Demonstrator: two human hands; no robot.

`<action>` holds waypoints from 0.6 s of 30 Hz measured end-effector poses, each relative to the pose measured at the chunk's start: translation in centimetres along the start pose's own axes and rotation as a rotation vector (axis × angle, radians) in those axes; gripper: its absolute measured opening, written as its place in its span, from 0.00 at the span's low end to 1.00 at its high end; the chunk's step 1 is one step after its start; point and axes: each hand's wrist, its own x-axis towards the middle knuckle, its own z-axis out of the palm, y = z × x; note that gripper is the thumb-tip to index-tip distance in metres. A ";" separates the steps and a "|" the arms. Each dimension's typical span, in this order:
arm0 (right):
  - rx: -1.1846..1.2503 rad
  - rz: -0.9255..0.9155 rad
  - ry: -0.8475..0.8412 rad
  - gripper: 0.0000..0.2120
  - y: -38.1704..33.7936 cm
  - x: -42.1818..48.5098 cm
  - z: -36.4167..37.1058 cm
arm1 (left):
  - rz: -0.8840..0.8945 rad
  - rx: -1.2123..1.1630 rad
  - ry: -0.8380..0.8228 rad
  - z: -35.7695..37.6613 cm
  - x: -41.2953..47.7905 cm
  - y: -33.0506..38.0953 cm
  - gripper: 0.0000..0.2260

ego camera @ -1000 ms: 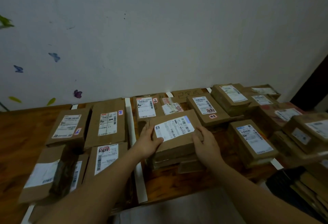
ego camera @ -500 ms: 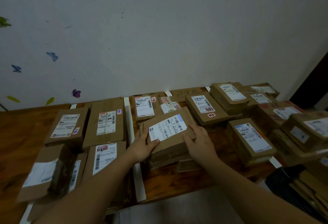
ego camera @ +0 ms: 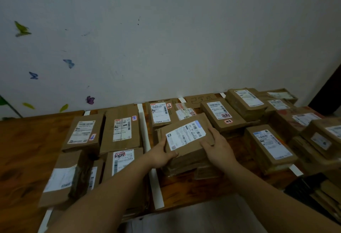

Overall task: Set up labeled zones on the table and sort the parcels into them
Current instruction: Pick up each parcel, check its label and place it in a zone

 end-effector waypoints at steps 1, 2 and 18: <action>0.012 0.002 0.006 0.30 0.0 -0.1 0.0 | 0.009 -0.020 0.010 0.1 0.0 -0.1 0.37; 0.026 0.002 0.011 0.29 0.0 -0.1 0.0 | 0.015 -0.043 0.016 0.3 0.0 -0.2 0.38; 0.210 0.051 0.056 0.25 3.8 1.0 -2.4 | 0.150 -0.086 0.186 3.2 0.5 3.7 0.31</action>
